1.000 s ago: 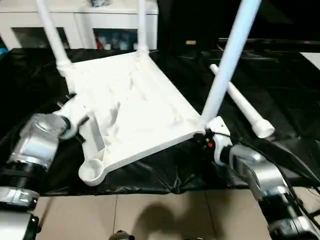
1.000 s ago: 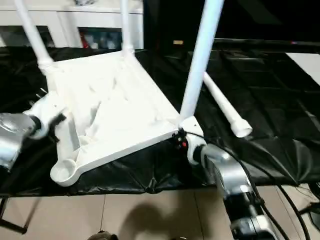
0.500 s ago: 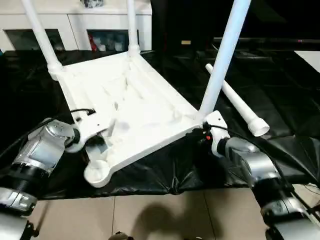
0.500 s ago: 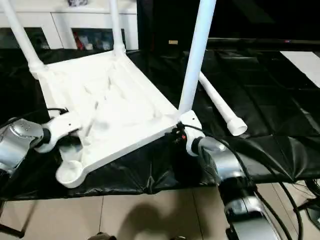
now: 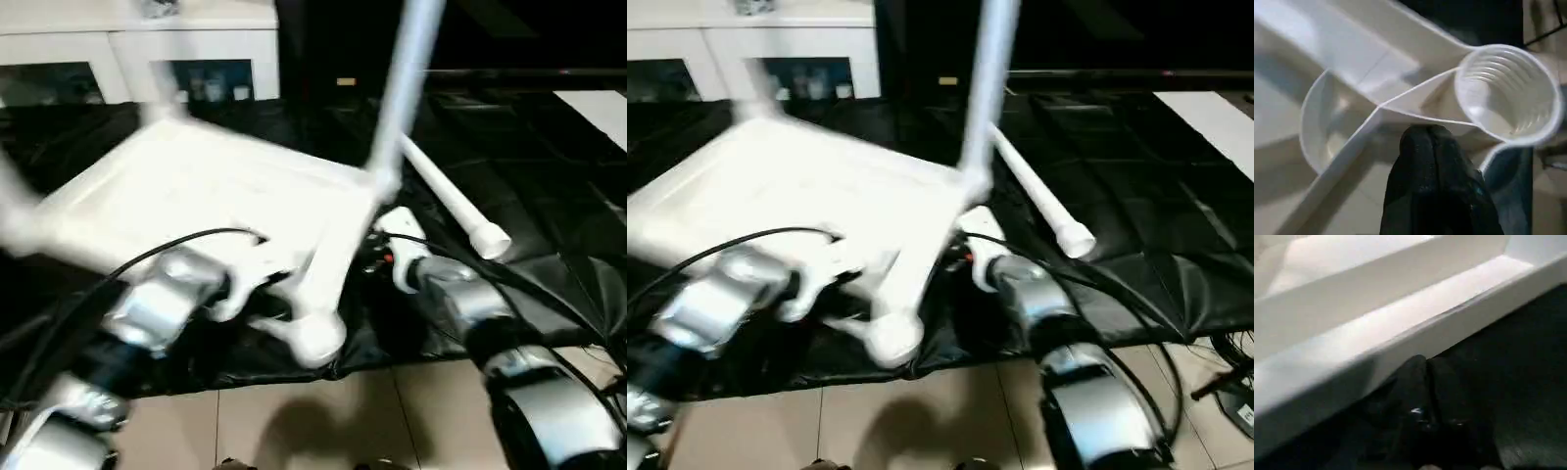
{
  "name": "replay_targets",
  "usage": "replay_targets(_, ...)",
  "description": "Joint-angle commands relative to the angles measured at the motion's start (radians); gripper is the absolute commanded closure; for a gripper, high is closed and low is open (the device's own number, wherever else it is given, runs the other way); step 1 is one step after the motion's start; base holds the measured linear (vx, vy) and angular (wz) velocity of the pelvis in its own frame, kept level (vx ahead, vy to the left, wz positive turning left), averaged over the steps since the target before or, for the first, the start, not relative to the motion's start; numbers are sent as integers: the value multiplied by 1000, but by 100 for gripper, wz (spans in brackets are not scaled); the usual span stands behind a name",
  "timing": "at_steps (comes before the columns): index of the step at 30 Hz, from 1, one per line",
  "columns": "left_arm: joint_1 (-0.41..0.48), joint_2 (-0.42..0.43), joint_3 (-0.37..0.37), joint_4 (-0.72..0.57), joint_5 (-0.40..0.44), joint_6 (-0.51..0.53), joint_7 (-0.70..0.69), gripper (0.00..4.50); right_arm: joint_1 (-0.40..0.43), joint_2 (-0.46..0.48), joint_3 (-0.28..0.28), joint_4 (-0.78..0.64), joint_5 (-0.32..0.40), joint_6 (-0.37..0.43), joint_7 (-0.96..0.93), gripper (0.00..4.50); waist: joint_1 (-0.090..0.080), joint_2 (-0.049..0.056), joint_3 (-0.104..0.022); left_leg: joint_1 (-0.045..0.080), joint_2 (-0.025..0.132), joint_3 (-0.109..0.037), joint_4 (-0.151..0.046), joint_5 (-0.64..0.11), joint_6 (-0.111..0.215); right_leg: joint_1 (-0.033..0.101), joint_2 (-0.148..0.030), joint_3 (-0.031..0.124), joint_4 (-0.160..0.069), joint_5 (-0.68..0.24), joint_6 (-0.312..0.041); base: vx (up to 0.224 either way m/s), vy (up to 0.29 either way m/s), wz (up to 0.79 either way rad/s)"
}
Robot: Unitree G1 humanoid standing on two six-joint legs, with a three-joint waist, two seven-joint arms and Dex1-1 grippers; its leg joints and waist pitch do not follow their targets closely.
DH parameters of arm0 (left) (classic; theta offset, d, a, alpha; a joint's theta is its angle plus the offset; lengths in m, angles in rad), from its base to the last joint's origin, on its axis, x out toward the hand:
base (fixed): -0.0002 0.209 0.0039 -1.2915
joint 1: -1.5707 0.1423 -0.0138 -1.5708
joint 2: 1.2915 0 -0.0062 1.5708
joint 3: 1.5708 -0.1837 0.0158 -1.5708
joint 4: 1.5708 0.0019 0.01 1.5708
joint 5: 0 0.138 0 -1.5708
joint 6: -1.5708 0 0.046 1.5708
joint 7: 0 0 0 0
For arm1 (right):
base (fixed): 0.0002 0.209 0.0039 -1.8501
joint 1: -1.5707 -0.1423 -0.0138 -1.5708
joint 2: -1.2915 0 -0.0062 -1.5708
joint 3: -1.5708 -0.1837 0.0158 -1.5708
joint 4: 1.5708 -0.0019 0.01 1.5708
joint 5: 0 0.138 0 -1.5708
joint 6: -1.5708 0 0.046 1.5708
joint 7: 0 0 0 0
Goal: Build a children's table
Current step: Rotate table base
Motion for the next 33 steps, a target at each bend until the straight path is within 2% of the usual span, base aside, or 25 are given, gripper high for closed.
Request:
replay_targets(1, -28, -24, -4, 32, -5, -29, 52, 450, -25, 24, 5, 11, -1, -32, 14, 445, 8, 7, -68, 14, 34, -22, -66, -258, 0, 50, -57, 44, -65, -227, -254, 0, 0, 0)
replay_targets(4, -64, -84, 31, 122, 16, -88, 162, 450, -21, 22, -1, 24, -3, -49, 18, 445, 10, 7, -71, 16, 35, -23, -66, -259, 1, 51, -56, 44, -64, -210, -253, 0, 0, 0)
replay_targets(5, -76, -99, 44, 153, 23, -109, 205, 450, -19, 19, -6, 25, -4, -51, 9, 445, 9, 14, -71, 15, 34, -23, -65, -257, 0, 51, -53, 44, -63, -200, -254, 0, 0, 0)
replay_targets(6, -84, -109, 51, 172, 28, -123, 232, 450, -21, 17, -10, 31, -5, -56, 2, 445, 8, 9, -71, 17, 34, -22, -65, -266, 2, 51, -52, 43, -65, -194, -253, 0, 0, 0)
replay_targets(9, -106, -123, 65, 227, 47, -182, 308, 450, -31, 11, -47, 45, 7, -59, -54, 445, 11, 7, -73, 17, 33, -22, -64, -257, 9, 51, -55, 43, -66, -200, -250, 0, 0, 0)
replay_targets(11, -95, -129, 107, 196, 25, -213, 341, 450, -32, -15, -108, 2, 33, -8, -168, 445, 15, 19, -75, 16, 33, -24, -63, -246, 2, 53, -56, 42, -62, -187, -255, 0, 0, 0)
replay_targets(13, -70, -129, 130, 150, -4, -223, 332, 450, -11, -29, -128, -50, 54, -8, -147, 445, 17, 14, -74, 15, 34, -21, -63, -233, 9, 54, -52, 42, -60, -157, -260, 0, 0, 0)
replay_targets(14, -48, -157, 188, 131, -42, -233, 379, 450, 15, -42, -130, -105, 47, -29, -156, 445, 20, 21, -75, 17, 34, -21, -62, -235, 11, 54, -53, 41, -59, -150, -262, 0, 0, 0)
replay_targets(16, 5, -226, 315, 113, -114, -322, 502, 450, 82, -60, -135, -231, 27, -99, -189, 445, 25, 16, -74, 13, 32, -18, -59, -223, 22, 56, -50, 41, -60, -110, -257, 0, 0, 0)
replay_targets(17, 5, -226, 316, 113, -115, -323, 503, 450, 82, -60, -135, -232, 27, -99, -189, 445, 25, 16, -74, 13, 32, -18, -59, -223, 22, 56, -50, 41, -60, -110, -257, 0, 0, 0)
replay_targets(18, 52, -276, 415, 92, -131, -294, 659, 450, 133, -62, -167, -341, 33, -56, -230, 445, 27, 16, -74, 11, 33, -18, -59, -218, 29, 58, -47, 41, -58, -108, -251, 0, 0, 0)
replay_targets(19, 79, -294, 455, 81, -138, -312, 726, 450, 163, -58, -187, -403, 47, -36, -238, 445, 27, 8, -74, 12, 32, -18, -59, -225, 40, 57, -47, 39, -64, -126, -240, 0, 0, 0)
replay_targets(21, 115, -301, 480, 70, -134, -370, 787, 450, 197, -57, -198, -472, 53, -20, -247, 445, 29, 9, -71, 10, 31, -19, -61, -239, 49, 57, -47, 38, -71, -177, -221, 0, 0, 0)
replay_targets(22, 135, -299, 478, 56, -122, -387, 803, 450, 212, -59, -197, -497, 50, -8, -255, 445, 28, 3, -70, 12, 31, -22, -65, -264, 42, 51, -47, 37, -80, -278, -181, 0, 0, 0)
replay_targets(23, 153, -299, 479, 41, -111, -374, 817, 450, 226, -62, -189, -521, 37, -9, -262, 445, 34, -10, -62, -43, 16, -61, -84, -262, 91, 87, -63, -8, -64, -289, -173, 0, 0, 0)
replay_targets(24, 166, -300, 480, 27, -97, -377, 836, 450, 238, -61, -186, -542, 31, -4, -272, 445, 21, 19, -65, -31, 33, -91, -98, -345, 105, 77, -50, -38, -70, -355, -143, -9, -26, 35)
replay_targets(25, 173, -304, 482, 15, -82, -375, 859, 450, 243, -58, -189, -554, 34, 3, -281, 445, 7, 40, -80, -12, 62, -141, -91, -352, 98, 72, -42, -49, -54, -204, -191, -9, -26, 35)
replay_targets(26, 173, -304, 482, 15, -82, -375, 859, 450, 243, -58, -189, -554, 34, 3, -281, 445, -6, 47, -76, -15, 80, -171, -102, -358, 109, 67, -25, -58, -33, -141, -211, 2, -56, 53)
replay_targets(27, 177, -310, 486, 8, -74, -377, 877, 450, 250, -55, -188, -572, 38, 12, -291, 445, -22, 64, -70, -1, 113, -237, -128, -386, 151, 46, 6, -68, 26, -134, -229, -16, -101, 54)
replay_targets(28, 173, -314, 490, 12, -64, -389, 899, 450, 250, -51, -186, -577, 40, 15, -300, 445, -31, 56, -63, 24, 127, -288, -139, -404, 194, 14, 20, -52, 75, -204, -248, -16, -101, 54)
replay_targets(29, 167, -322, 500, 16, -68, -386, 920, 450, 254, -46, -186, -594, 42, 29, -305, 445, -24, 54, -63, 23, 120, -297, -139, -409, 204, 9, 19, -41, 88, -213, -262, -1, -143, 65)
replay_targets(30, 159, -322, 498, 26, -69, -387, 958, 450, 268, -37, -187, -638, 42, 61, -309, 445, -17, 45, -57, -5, 77, -295, -152, -442, 193, 21, 19, -25, 92, -205, -303, -3, -206, 66)
replay_targets(31, 159, -334, 514, 22, -105, -378, 953, 450, 272, -28, -199, -655, 60, 74, -310, 445, -3, 28, -59, -26, 14, -292, -140, -431, 175, 44, 2, -10, 46, -223, -369, -3, -206, 66)
replay_targets(32, 160, -339, 521, 19, -120, -375, 951, 430, 274, -24, -203, -662, 68, 79, -311, 428, 7, 11, -55, -48, -31, -265, -101, -416, 155, 53, -24, 4, -6, -255, -414, -11, -249, 63)
replay_targets(33, 171, -338, 514, -2, -143, -364, 916, 409, 279, -18, -212, -679, 83, 92, -314, 411, 27, -45, -63, 0, -113, -98, 159, -281, 98, 22, -77, 17, -155, -474, -394, -22, -244, 46)
